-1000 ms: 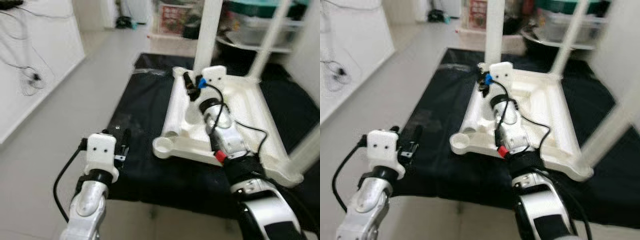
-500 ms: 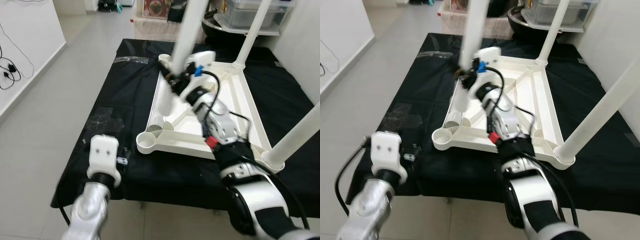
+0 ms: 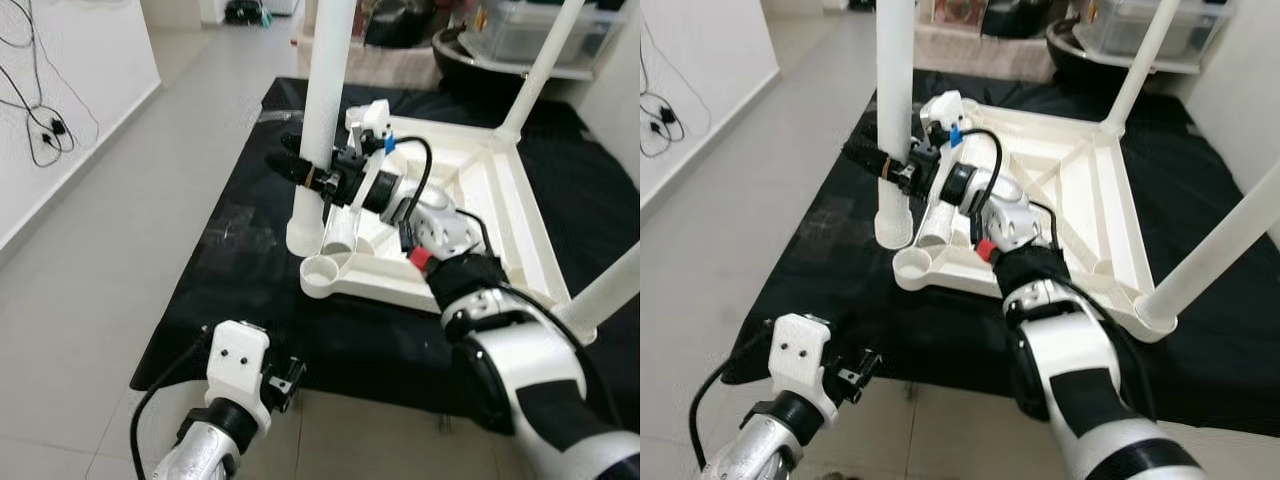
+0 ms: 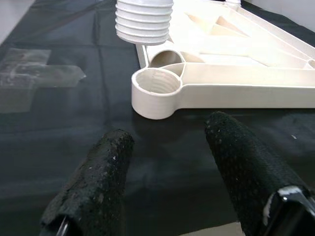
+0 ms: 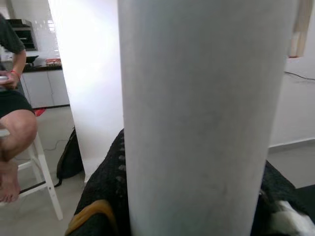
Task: Building children table
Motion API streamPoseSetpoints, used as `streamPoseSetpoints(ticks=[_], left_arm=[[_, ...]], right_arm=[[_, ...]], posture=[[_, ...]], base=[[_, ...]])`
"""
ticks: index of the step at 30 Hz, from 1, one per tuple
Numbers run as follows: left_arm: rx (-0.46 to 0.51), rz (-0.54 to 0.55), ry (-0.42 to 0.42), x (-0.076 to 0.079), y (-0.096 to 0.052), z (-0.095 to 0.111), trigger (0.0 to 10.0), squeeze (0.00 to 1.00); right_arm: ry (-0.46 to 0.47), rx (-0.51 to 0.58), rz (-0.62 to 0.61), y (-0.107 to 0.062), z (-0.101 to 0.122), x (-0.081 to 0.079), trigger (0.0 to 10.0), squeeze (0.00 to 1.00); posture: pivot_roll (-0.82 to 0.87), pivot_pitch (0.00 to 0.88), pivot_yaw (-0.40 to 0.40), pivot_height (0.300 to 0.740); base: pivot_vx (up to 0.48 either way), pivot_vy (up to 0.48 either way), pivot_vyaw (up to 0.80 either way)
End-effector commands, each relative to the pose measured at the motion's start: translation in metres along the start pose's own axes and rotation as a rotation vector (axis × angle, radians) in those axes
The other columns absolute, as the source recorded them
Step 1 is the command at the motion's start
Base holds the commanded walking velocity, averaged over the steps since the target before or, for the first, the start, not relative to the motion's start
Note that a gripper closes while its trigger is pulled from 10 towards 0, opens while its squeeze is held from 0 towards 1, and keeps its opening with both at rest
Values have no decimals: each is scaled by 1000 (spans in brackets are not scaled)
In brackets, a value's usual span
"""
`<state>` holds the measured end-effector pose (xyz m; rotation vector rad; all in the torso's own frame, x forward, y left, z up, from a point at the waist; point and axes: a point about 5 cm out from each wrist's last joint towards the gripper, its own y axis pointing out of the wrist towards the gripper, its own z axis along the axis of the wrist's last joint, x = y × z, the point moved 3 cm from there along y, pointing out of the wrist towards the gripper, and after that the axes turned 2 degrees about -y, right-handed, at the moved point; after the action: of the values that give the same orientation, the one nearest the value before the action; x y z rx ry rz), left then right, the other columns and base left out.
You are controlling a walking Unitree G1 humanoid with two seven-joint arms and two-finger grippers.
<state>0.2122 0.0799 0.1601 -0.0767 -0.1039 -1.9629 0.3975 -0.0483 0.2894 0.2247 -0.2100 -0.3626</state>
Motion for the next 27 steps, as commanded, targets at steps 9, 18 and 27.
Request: streamPoseSetpoints(ticks=[9, 18, 27], left_arm=[[-30, 14, 3, 2, -12, 4, 10000, 0], [-52, 12, 19, 0, -14, 2, 10000, 0], [-64, 11, 31, -1, -14, 0, 10000, 0]], right_arm=[[-121, -107, 55, -8, -8, 1, 10000, 0], [-47, -97, 210, -28, -15, -8, 10000, 0], [-53, -91, 263, -26, -19, -15, 10000, 0]], posture=[[156, 268, -64, 740], [159, 255, -51, 740], [161, 235, -49, 740]], base=[[0, 0, 0], [0, 0, 0], [0, 0, 0]])
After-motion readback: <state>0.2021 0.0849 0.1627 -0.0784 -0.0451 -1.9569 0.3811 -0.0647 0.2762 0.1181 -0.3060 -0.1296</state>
